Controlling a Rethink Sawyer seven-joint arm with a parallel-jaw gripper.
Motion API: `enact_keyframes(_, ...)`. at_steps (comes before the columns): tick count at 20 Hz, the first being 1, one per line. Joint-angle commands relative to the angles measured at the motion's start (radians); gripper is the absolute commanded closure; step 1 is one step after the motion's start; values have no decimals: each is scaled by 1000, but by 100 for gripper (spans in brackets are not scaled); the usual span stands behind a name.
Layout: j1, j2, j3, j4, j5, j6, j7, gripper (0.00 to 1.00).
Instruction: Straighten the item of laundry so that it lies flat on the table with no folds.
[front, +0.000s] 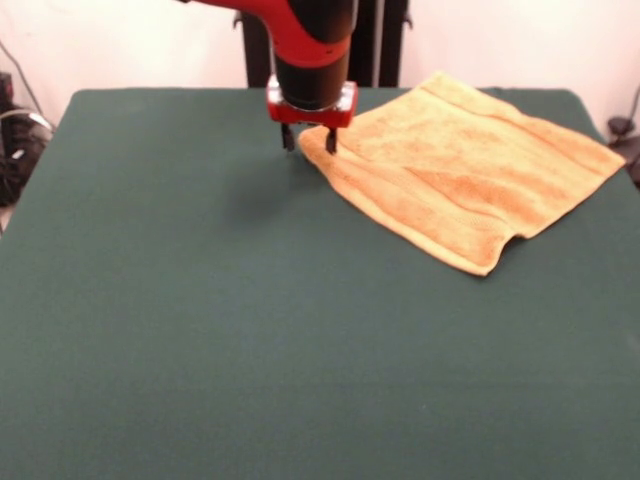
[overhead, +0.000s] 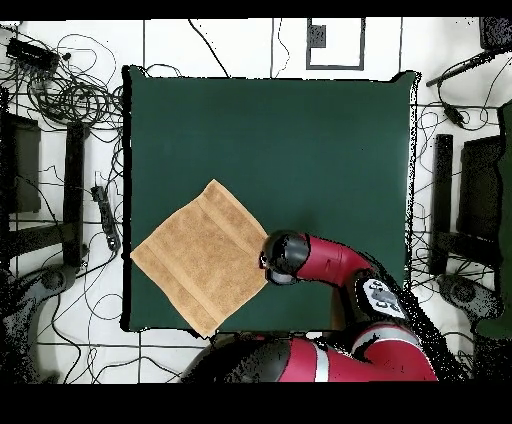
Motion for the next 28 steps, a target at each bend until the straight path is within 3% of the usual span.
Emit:
enact_keyframes(1,20,19,33,-92,11,83,111,0)
enact_keyframes(15,1,13,49,-87,8,92,94,0)
enact_keyframes(24,-2,201,80,-99,22,-119,153,0)
enact_keyframes(28,1,224,76,-107,22,-154,164,0)
